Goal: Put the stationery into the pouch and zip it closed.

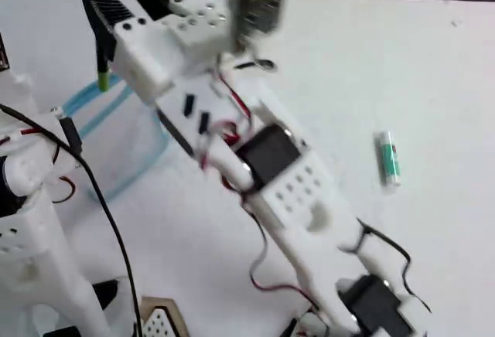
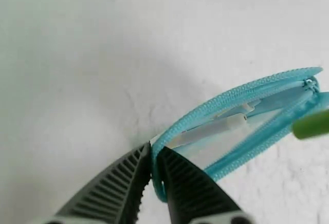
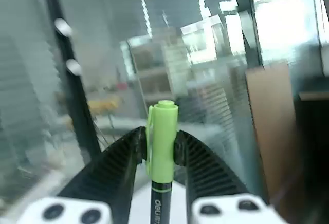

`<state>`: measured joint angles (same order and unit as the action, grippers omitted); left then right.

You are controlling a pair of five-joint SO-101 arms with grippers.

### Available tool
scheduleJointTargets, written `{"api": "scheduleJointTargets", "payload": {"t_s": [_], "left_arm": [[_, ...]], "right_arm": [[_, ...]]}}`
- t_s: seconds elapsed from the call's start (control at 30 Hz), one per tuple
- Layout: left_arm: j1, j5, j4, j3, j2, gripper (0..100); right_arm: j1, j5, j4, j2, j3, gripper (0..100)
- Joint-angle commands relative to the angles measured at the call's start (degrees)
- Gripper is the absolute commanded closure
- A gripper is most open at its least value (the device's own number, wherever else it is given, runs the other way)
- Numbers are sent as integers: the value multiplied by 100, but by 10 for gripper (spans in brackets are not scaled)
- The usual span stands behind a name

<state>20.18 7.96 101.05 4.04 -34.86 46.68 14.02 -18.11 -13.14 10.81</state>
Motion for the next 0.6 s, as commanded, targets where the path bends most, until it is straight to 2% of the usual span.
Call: {"api": "scheduleJointTargets", "payload": {"t_s": [0.0, 0.27, 0.5, 0.57], "left_arm": [[40, 35, -9, 79, -4, 978], [40, 26, -9, 79, -4, 978], [40, 26, -18, 79, -4, 978], [40, 26, -18, 79, -4, 978]], "right_arm": [[-145, -26, 119, 347, 193, 981], [-444, -18, 48, 1156, 167, 981], [-110, -26, -585, 1147, -220, 975], [-66, -26, -813, 1112, -220, 933]]}}
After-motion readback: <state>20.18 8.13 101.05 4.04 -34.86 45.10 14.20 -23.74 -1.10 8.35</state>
